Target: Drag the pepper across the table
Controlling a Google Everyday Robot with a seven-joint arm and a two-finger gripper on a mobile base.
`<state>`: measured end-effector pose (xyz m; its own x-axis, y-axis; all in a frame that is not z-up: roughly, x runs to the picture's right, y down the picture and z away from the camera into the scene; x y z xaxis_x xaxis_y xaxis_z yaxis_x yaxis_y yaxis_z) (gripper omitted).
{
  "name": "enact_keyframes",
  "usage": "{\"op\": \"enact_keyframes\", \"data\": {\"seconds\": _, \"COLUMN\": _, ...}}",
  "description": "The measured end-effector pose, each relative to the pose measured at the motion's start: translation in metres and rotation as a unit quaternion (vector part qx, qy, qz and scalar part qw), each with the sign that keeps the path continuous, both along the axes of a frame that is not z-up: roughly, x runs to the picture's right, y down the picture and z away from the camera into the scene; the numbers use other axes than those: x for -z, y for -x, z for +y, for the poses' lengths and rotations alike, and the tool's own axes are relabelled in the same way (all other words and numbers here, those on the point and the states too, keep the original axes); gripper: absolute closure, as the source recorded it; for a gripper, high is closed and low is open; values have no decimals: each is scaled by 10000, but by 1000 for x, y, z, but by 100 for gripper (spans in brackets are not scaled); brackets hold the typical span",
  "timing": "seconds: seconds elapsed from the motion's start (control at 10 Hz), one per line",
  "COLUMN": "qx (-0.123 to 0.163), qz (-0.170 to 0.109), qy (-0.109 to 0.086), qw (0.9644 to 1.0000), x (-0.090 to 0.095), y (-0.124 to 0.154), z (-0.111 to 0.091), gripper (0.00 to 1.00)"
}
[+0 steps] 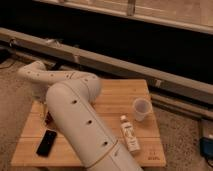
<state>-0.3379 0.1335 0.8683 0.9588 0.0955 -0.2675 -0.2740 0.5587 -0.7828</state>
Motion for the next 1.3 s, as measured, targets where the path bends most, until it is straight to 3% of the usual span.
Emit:
{"op": "enact_keyframes", "data": {"seconds": 0.4, "qx": -181, "qz": 25, "qy": 159, "qw": 9997, "x": -11, "y": 8, "z": 13, "gripper": 20}}
{"op": "enact_keyframes", "data": {"seconds": 0.7, "qx": -214, "qz": -101, "qy": 134, "qw": 9996, "x": -11, "y": 16, "z": 12, "gripper": 20}}
{"op": "enact_keyframes", "data": {"seconds": 0.9, "qx": -266, "qz": -194, "qy": 79, "qw": 9994, "x": -9, "y": 19, "z": 7, "gripper": 32}}
{"op": "enact_keyframes", "data": {"seconds": 1.3, "qx": -272, "qz": -342, "qy": 44, "qw": 9990, "x": -5, "y": 23, "z": 3, "gripper": 73}}
